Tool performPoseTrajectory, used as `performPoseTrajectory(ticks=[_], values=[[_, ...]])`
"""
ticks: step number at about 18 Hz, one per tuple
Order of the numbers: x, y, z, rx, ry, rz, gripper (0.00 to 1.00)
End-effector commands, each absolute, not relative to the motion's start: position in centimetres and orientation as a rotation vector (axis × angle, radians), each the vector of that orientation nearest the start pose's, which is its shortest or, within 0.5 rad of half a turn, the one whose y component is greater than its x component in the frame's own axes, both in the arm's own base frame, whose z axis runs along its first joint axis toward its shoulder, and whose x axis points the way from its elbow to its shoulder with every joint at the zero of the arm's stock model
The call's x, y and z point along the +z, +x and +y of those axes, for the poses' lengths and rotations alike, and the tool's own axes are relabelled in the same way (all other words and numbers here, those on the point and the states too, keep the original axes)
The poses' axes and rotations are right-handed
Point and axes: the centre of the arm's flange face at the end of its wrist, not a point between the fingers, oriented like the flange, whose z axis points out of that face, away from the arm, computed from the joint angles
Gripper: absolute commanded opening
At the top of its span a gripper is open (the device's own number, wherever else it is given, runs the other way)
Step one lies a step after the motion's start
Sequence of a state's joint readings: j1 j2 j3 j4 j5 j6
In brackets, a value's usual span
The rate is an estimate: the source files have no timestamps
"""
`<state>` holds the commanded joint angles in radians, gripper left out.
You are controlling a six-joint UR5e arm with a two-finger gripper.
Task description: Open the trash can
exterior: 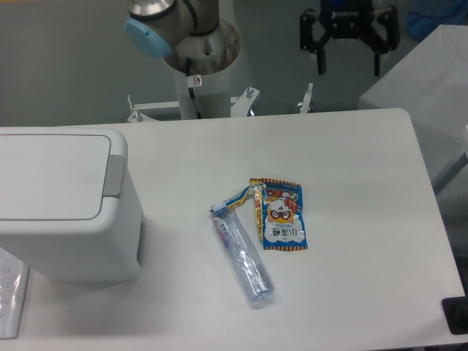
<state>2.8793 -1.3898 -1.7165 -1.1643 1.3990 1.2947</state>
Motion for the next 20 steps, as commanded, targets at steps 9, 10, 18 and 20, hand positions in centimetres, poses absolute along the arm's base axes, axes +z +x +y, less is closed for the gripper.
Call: performPoseTrajectory(ticks=[9, 10, 18, 20], values=[[54.2, -37.1, 31.1, 0.457, -2.729, -0.172, 1.0], [53.9, -36.5, 32.2, 0.432, -2.72, -0.205, 1.0], [54.0, -30.1, 41.0, 0.231, -2.527, -0.642, 1.0], [53.9, -28.8, 43.0, 0.164, -2.47, -0.729, 1.0]])
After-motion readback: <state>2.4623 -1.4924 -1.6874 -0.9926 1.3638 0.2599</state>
